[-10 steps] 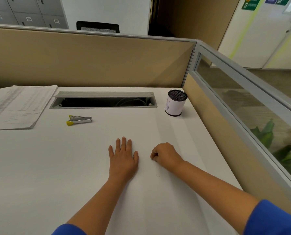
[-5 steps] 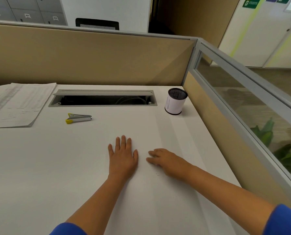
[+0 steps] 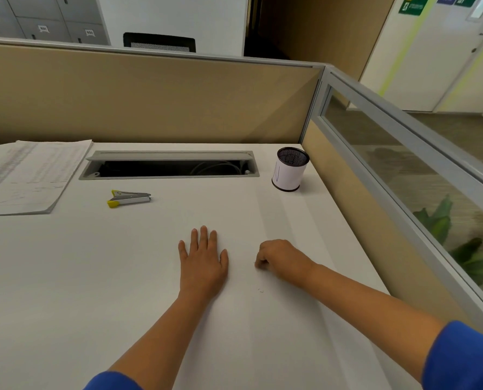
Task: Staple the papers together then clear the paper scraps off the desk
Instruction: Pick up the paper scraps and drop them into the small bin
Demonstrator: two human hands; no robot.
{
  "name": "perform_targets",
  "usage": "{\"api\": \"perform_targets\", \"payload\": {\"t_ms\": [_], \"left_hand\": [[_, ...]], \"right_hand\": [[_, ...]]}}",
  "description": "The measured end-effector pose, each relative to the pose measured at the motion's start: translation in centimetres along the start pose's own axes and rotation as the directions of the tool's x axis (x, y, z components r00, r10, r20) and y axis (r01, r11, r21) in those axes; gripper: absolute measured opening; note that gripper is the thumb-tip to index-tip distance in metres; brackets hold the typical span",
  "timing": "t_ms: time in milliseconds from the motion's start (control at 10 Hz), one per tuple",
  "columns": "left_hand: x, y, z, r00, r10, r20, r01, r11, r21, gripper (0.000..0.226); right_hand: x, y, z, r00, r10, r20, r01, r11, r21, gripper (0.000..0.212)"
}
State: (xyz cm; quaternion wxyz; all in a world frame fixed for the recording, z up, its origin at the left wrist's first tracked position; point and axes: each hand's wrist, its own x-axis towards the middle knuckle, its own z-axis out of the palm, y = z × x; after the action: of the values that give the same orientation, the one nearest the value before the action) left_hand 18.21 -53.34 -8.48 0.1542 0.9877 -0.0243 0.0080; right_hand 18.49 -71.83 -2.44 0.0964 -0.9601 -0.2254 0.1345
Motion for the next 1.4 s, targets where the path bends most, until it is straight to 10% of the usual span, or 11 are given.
{"api": "perform_targets", "payload": {"t_ms": [500, 700, 900, 1100, 1400], "left_hand": [[0.0, -0.1, 0.0, 1.0, -0.002, 0.004, 0.002, 1.0, -0.001, 0.067], [0.4, -0.1, 0.4, 1.0, -0.005, 0.019, 0.004, 1.0, 0.025, 0.082], [2.3, 0.5, 0.5, 1.0, -0.011, 0.009, 0.01, 1.0, 0.007, 0.078], [3.3, 0.9, 0.8, 1.0, -0.002, -0.02, 0.002, 1.0, -0.01, 0.08], [3.8, 1.0, 0.7, 1.0, -0.006, -0.014, 0.006, 1.0, -0.003, 0.079]], "right_hand": [[1.6, 0.1, -1.1, 0.963, 0.221, 0.154, -0.267, 0.857, 0.441, 0.017], [2.5, 1.6, -3.6, 0.948, 0.232, 0.216, -0.315, 0.623, 0.716, 0.019], [6.4, 5.1, -10.2, 0.91, 0.408, -0.078, -0.186, 0.569, 0.801, 0.019], [10.9, 11.8, -16.1, 0.669, 0.595, -0.445, -0.267, 0.752, 0.603, 0.017], [13.8, 14.7, -15.0, 0.674, 0.495, -0.548, -0.373, 0.869, 0.326, 0.014]]}}
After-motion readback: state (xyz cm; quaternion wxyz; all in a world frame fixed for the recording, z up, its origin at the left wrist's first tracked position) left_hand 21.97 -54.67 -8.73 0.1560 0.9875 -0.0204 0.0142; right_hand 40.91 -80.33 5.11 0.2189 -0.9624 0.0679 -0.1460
